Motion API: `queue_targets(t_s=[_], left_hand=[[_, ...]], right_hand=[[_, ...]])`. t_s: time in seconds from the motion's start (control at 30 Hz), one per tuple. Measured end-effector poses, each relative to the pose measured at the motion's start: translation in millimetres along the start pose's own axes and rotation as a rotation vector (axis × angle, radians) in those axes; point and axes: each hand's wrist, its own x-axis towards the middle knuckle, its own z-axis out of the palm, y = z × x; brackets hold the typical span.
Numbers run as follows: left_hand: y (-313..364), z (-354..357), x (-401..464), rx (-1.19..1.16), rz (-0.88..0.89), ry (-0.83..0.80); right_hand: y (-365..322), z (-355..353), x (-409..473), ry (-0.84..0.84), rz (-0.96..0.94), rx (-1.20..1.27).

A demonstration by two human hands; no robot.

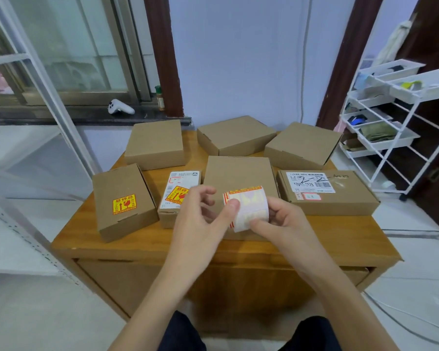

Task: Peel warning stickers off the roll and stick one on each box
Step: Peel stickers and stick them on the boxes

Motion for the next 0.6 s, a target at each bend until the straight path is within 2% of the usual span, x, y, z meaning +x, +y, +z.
queue_targets(t_s=[0.07, 0.13, 0.3, 0.6], left_hand=[[1.8, 4.0, 0.7, -0.002, 0.031, -0.015], [6.8, 7.8, -0.8, -0.070, 0.058, -0.097], [18.9, 16.9, -8.6, -0.300, -0.057, -0.261], [26.7, 28.4, -13.1, -0.314, -0.032, -0.351]], right_hand=[[-1.2, -4.4, -3.0, 0.010, -0.010, 0.002], [-1.1, -8.1, -6.5, 0.012, -0.009, 0.011], [0.1, -19.3, -13.8, 0.045, 0.021, 0.085], [-1.7, -34.7, -20.1, 0.143, 0.032, 0.022]])
